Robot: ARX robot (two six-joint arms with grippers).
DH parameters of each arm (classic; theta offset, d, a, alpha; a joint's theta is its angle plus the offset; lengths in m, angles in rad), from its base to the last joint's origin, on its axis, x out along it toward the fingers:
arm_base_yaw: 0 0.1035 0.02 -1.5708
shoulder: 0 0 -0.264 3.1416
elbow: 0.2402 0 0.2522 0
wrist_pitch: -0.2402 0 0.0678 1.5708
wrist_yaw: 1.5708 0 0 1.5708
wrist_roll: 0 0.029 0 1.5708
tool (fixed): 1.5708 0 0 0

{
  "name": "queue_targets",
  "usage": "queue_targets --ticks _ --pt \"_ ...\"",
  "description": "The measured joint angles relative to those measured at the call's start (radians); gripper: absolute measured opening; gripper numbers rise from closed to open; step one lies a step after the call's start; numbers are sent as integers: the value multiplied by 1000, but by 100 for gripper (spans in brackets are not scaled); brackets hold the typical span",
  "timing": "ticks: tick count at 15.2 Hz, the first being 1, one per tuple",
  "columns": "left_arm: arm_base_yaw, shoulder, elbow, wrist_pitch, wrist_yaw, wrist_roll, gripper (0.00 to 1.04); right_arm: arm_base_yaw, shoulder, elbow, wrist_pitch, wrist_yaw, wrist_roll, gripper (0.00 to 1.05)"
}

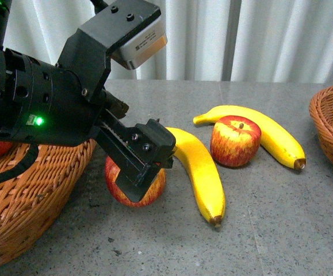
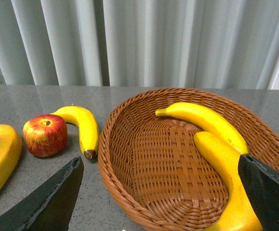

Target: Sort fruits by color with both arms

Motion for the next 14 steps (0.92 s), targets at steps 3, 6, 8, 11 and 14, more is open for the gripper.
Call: queue_targets --ticks 3,6,8,11,14 --pt "8 43 16 -5 17 21 98 0 0 0 0 0 0 98" --pt "27 85 24 -4 42 23 98 0 0 0 0 0 0 98" --pt "31 97 30 -6 55 23 98 0 0 0 0 0 0 98" --pt "23 105 32 -15 67 22 98 0 0 0 0 0 0 98" --pt "21 122 43 -15 69 22 98 0 0 0 0 0 0 98"
